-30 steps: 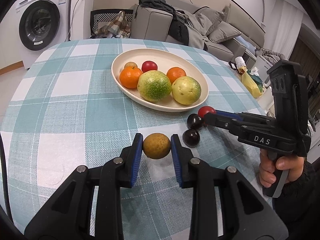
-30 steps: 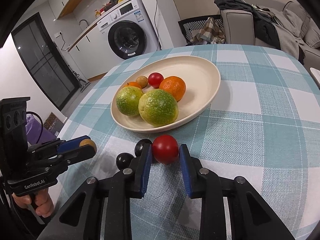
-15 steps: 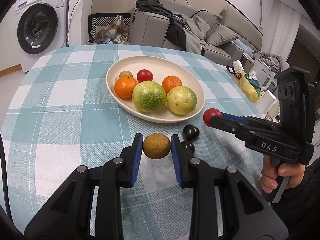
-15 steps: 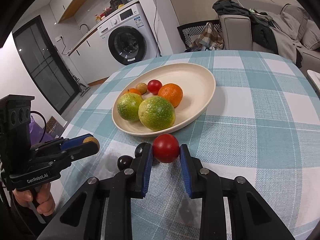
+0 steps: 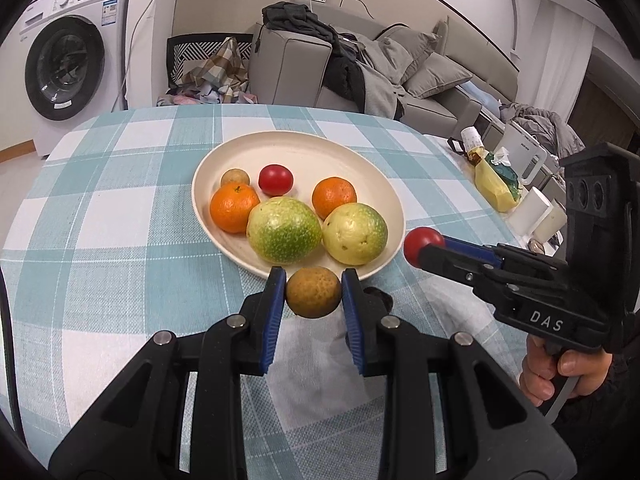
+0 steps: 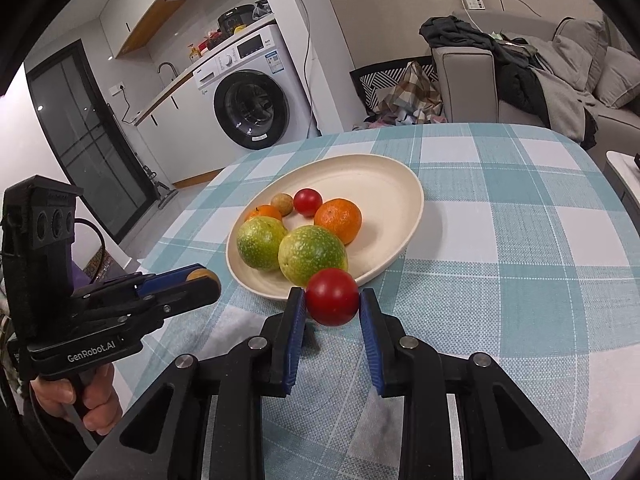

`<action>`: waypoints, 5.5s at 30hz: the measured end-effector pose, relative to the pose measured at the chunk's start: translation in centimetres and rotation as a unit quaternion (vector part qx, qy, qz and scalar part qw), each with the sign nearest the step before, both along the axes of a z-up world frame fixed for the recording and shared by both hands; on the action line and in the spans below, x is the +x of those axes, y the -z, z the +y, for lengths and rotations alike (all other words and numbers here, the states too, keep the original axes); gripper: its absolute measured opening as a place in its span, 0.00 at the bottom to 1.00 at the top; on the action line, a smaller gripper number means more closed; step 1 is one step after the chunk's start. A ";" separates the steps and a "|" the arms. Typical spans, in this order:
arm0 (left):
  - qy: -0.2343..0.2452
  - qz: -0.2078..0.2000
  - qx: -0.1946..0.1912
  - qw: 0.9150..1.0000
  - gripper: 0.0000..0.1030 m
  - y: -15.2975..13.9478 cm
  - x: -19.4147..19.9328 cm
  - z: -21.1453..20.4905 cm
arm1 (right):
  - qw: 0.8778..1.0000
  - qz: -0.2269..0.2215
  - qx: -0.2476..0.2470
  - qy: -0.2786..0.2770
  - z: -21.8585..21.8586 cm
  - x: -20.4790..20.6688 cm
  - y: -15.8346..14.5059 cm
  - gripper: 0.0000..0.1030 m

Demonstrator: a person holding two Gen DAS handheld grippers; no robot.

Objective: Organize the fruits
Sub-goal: 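Set the brown fruit on the plate with left tool while right tool sets the tomato there, then withdraw both open tools from the plate toward the two dark plums, then grasp one dark plum with left tool while right tool grasps the other plum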

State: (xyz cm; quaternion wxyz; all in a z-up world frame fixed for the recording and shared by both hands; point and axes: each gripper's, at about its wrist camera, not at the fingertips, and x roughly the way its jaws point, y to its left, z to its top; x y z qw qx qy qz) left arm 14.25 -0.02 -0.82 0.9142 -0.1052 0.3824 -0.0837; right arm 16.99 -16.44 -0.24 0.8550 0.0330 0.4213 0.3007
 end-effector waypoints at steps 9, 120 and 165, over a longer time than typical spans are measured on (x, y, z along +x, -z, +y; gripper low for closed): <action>0.005 0.009 0.004 1.000 0.25 0.9 2.2 -0.5 | 1.000 -0.004 0.002 0.004 0.1 0.5 0.0 0.27; 0.026 0.057 0.066 0.996 0.83 4.3 -0.8 -3.8 | 0.997 0.027 -0.064 0.034 -1.7 -0.8 1.7 1.00; 0.002 0.025 0.010 1.000 0.21 2.6 -2.2 0.8 | 0.993 0.037 -0.096 -0.064 4.4 -1.4 2.4 0.60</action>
